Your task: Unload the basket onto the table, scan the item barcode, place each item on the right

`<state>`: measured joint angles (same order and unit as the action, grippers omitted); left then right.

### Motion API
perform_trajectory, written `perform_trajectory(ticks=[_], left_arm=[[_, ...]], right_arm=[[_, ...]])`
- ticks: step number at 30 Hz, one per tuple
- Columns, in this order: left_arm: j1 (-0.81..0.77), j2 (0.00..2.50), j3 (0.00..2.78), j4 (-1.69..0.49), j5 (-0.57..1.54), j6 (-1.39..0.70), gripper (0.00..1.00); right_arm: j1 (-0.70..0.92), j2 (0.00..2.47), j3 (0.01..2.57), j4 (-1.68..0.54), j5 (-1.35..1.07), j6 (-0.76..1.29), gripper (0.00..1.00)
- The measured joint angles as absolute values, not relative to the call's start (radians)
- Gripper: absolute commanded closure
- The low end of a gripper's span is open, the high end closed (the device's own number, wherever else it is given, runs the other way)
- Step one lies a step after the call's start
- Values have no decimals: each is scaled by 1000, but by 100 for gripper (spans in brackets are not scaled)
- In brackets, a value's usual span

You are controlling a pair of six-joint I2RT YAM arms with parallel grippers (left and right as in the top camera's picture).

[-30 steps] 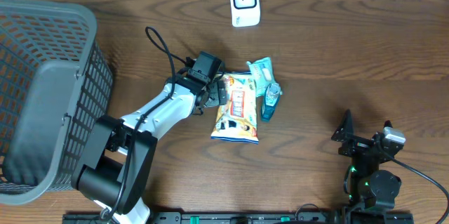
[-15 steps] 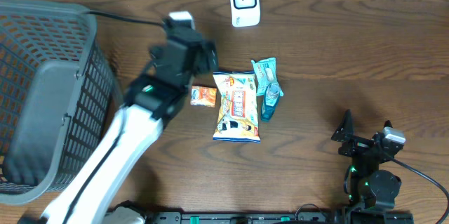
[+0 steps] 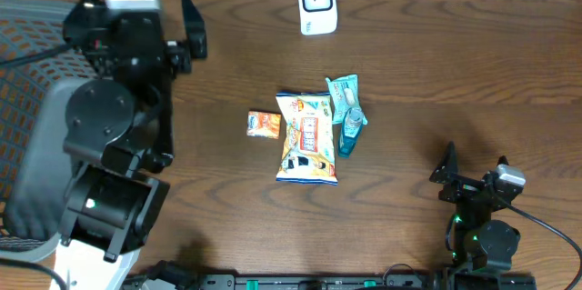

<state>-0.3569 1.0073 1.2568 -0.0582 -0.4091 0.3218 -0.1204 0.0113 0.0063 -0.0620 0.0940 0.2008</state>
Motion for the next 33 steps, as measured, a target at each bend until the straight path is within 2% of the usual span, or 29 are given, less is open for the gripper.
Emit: perform_trajectory(ticks=[4,12,25,33], left_arm=[[-353,1001,1222,-68,-426,448,2],[-353,870,1184,-78,-404,514,2],[-343,599,1184,-132,-316,455,2],[-247,508,1184,-142,-312,439,2]], right_arm=[[-120,11,6,-62,94,201,1],[-120,11,6,-62,94,201,1],[-120,11,6,-62,94,201,1],[-120,11,6,-62,94,201,1]])
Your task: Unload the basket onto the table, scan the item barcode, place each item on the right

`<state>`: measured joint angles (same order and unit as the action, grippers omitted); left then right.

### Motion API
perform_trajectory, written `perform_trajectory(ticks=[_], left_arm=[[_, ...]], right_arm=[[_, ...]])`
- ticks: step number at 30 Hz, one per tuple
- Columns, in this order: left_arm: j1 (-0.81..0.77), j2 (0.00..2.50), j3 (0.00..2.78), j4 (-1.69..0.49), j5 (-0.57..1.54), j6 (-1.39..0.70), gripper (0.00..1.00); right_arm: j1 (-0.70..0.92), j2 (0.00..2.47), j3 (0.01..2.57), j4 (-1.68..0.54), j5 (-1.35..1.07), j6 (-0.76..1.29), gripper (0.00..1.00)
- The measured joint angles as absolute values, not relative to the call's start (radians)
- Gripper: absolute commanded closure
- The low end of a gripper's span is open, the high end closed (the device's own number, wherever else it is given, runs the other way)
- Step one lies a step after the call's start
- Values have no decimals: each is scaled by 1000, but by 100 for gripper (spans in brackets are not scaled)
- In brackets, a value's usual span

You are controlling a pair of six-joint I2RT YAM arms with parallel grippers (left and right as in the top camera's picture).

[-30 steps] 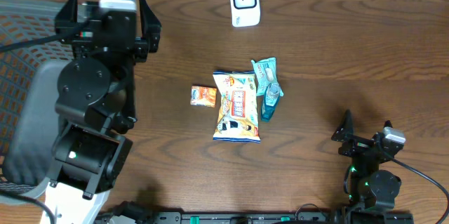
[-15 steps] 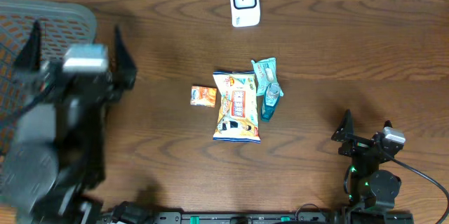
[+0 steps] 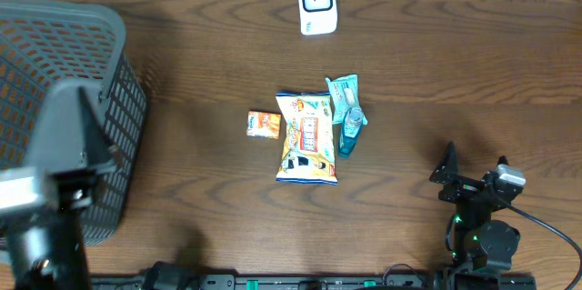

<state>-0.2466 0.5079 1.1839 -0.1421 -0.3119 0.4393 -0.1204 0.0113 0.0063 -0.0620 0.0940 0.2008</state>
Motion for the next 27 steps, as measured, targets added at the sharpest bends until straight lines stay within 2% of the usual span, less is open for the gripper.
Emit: perform_trajectory(ticks=[11,27], left_arm=[[-88,307,1184,-148,-311,332,2],[-80,37,1184,-153,-312,309,2]], right_arm=[[-120,11,6,-62,94,201,1],[-120,11,6,-62,94,201,1]])
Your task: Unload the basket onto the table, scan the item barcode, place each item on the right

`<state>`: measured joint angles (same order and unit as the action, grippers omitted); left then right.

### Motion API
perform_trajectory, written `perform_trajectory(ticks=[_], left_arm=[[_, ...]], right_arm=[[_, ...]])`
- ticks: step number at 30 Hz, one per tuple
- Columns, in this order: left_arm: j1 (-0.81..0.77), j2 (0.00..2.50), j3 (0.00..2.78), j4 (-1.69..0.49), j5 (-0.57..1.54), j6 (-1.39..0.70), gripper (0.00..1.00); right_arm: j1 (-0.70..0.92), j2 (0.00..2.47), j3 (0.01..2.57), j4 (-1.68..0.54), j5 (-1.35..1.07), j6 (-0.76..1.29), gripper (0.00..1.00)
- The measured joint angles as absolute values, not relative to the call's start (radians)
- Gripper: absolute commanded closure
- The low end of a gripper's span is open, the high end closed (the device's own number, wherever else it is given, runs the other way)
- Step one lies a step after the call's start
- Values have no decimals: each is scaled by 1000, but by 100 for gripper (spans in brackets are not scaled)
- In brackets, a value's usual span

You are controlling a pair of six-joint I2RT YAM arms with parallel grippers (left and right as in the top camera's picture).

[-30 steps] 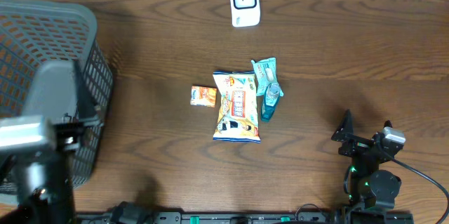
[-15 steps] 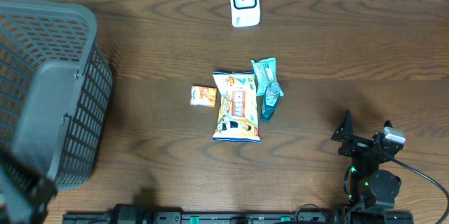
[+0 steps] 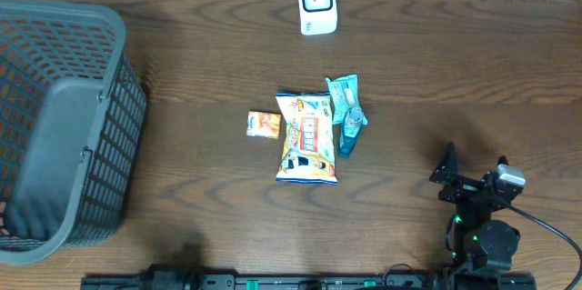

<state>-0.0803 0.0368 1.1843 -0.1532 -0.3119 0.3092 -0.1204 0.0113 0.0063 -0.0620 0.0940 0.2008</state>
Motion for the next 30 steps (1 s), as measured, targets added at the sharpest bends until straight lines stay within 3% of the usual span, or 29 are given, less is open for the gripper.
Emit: perform_trajectory(ticks=[22,26,30], left_arm=[[-80,35,1184,-177,-312,311,2],[-80,35,1184,-177,-312,311,2],[-80,35,1184,-177,-312,311,2]], right_arm=[[-120,11,6,-63,87,208,1],[-120,11,6,-66,-7,310,1],[-120,11,6,-48,-231,542,1]])
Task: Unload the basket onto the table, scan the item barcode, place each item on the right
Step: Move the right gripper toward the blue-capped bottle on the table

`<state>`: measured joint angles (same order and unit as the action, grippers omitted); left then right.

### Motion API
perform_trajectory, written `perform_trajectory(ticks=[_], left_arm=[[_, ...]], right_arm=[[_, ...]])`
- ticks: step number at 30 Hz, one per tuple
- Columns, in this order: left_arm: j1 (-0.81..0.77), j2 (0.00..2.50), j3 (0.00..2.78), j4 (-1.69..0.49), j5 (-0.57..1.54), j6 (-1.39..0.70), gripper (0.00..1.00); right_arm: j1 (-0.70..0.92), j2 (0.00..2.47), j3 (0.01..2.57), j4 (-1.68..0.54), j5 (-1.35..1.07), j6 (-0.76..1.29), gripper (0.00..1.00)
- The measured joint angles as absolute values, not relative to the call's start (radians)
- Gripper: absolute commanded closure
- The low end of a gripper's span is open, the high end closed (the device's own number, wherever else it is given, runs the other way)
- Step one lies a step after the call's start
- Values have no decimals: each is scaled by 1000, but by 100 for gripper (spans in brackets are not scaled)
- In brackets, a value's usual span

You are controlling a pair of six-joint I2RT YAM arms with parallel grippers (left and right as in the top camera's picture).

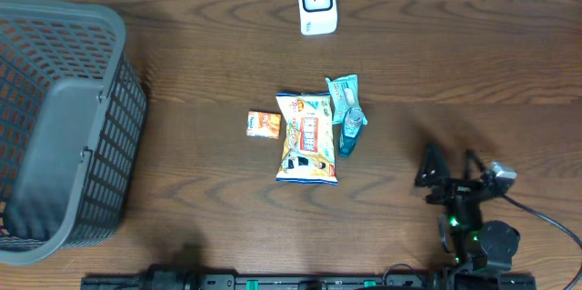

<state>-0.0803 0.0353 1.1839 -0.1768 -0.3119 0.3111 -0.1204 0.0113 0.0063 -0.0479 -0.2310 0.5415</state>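
Observation:
A white barcode scanner (316, 3) stands at the table's far edge. In the middle lie a white and orange snack bag (307, 137), a small orange packet (264, 124) to its left, and a teal packet (346, 106) with a small blue bottle (349, 134) to its right. My right gripper (447, 165) is open near the front right, its fingers pointing toward the items, nothing between them. The left gripper is out of view.
A grey mesh basket (64, 126) fills the left side of the table. A black cable (546, 222) runs from the right arm's base toward the right edge.
My right gripper has shifted a little left and turned toward the items. The left arm stays out of view and the items have not moved.
My left arm first reached over the basket at the left. It then sat low at the left front corner, and after that it was gone from view. The right arm stayed still until its small shift left now.

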Motion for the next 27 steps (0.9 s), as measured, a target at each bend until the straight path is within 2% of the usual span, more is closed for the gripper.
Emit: perform_trajectory(ticks=[6,9,12,18,22,27], left_arm=[[-80,35,1184,-177,-312,311,2],[-80,35,1184,-176,-312,311,2],[-80,35,1184,-177,-312,311,2],[-80,35,1184,-178,-312,311,2],[-80,35,1184,-179,-312,311,2],[-80,35,1184,-211,-312,311,2]], right_arm=[[-120,15,6,20,-540,894,1],[-120,17,12,287,-675,950,1],[-120,13,47,331,-767,975,1],[-120,76,228,148,-839,906,1],[-120,212,415,22,-866,801,1],[-120,461,612,-15,-927,689,1]])
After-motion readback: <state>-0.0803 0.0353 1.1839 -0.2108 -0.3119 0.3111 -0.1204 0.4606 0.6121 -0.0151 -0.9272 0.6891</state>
